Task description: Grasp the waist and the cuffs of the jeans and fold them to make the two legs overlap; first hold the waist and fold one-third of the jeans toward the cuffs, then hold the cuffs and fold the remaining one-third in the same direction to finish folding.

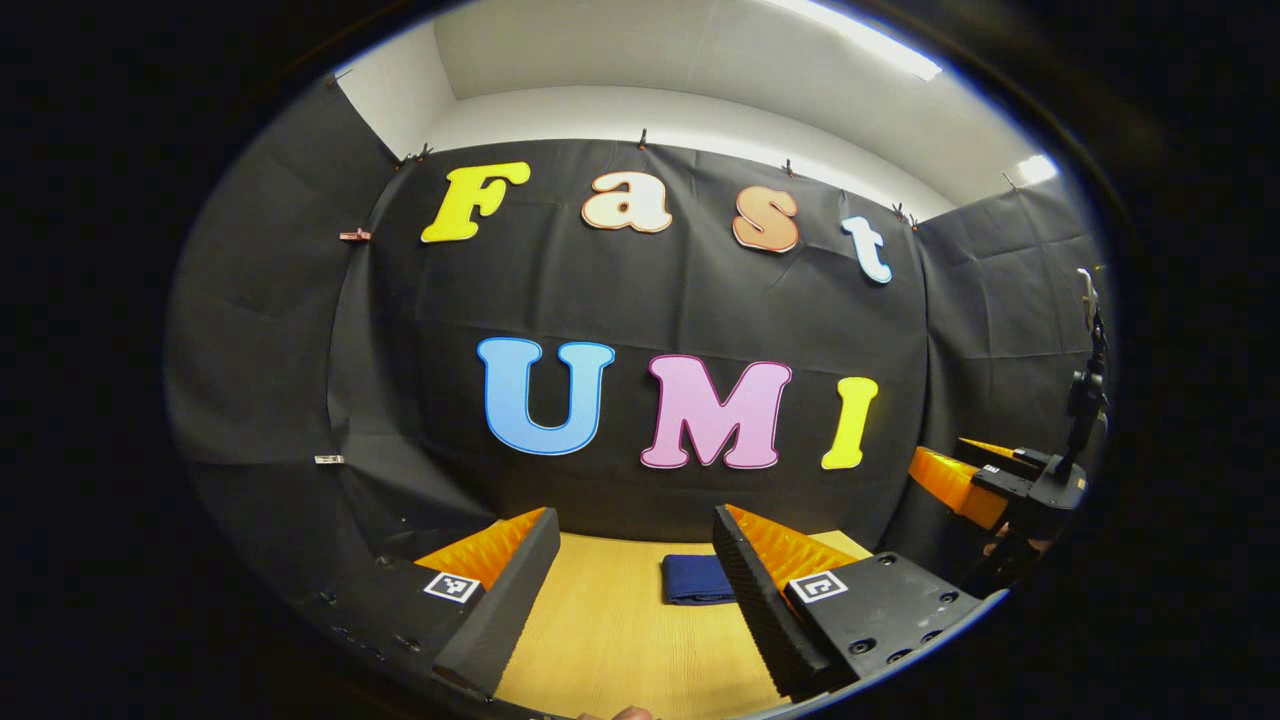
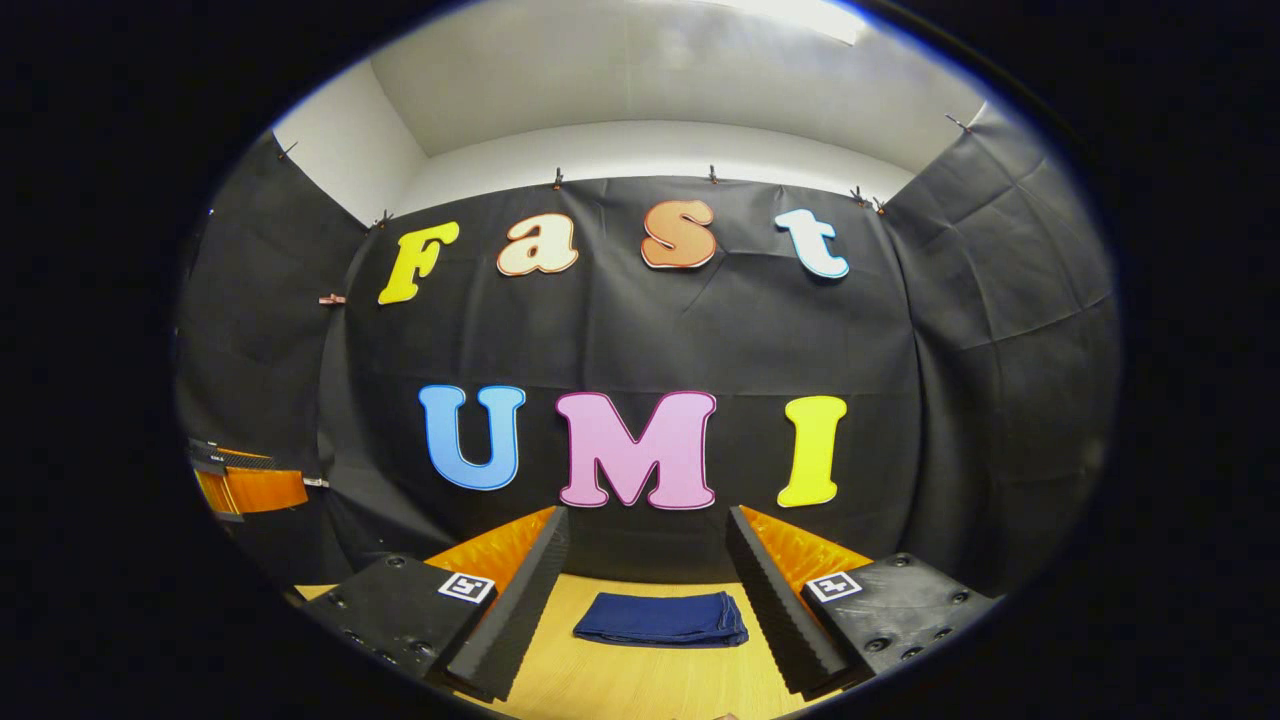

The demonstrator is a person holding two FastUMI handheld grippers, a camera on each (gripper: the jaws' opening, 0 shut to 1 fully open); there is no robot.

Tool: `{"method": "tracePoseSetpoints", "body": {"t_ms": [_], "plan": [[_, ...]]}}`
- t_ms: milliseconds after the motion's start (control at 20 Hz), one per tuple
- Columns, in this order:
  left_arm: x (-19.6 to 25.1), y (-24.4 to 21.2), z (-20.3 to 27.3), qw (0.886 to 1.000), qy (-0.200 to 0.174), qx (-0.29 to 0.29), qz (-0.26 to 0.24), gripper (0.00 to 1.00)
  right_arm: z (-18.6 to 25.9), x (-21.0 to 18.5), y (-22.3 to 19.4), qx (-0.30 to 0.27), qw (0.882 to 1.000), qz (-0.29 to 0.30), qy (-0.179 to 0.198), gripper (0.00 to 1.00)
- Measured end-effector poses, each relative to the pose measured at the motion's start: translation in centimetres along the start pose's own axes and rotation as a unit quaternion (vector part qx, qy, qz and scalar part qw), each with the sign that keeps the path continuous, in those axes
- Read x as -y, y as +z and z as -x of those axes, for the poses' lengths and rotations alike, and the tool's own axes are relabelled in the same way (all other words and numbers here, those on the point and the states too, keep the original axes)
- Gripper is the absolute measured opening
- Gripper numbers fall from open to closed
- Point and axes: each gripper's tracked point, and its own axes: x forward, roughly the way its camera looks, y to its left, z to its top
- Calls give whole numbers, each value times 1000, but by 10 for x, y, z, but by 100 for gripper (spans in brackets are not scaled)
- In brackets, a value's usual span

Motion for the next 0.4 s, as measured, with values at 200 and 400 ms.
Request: {"method": "tracePoseSetpoints", "body": {"t_ms": [200, 400], "plan": [[-7, 0, 1, 1000, 4, 0, 3, 96, 1, -7, -1, -3, 1000, 3, 6, 97], [-10, 1, 2, 1000, 5, 2, 1, 96, 2, -11, -1, -1, 1000, 4, 9, 97]]}}
